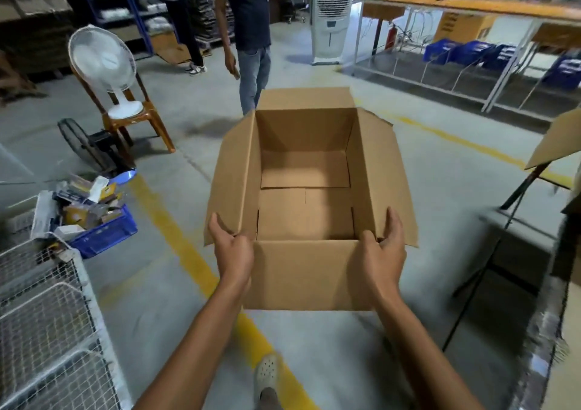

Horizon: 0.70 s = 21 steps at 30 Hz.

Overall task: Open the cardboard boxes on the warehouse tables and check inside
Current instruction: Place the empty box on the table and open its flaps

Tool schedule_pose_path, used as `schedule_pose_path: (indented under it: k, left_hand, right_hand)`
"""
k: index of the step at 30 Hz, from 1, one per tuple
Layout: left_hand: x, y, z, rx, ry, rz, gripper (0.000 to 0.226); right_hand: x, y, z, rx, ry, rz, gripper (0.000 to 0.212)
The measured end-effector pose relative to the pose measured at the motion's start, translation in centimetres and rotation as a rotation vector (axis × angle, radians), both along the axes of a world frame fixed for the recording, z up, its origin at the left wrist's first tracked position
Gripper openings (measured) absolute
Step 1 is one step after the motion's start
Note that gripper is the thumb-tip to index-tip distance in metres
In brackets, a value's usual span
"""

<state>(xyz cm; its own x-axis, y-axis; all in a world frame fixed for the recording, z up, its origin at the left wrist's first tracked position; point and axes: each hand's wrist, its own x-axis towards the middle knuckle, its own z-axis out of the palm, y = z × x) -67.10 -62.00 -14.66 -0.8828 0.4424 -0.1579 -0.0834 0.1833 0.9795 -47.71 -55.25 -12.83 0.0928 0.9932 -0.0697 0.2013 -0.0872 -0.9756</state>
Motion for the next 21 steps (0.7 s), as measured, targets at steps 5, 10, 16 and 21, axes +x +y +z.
schedule_pose_path:
  k: [5,10,16,21]
  left_hand:
    - [-6.9,10.2,2.8,0.040,0.038,-0.166,0.077]
    - [-11.7,18.2,7.1,0.120,0.094,-0.273,0.075]
    - [-12.2,27.3,11.2,0.236,0.111,-0.420,0.078]
    - [-9.7,34.8,13.3,0.346,0.066,-0.568,0.081]
  right_hand:
    - [-5.8,7.5,1.9,0.092,0.022,-0.129,0.066]
    - [-10.4,13.9,4.9,0.196,0.012,-0.232,0.066]
    - [-10.4,19.9,8.6,0.341,0.034,-0.376,0.070]
    - [-8.0,25.0,10.7,0.500,0.027,-0.442,0.074]
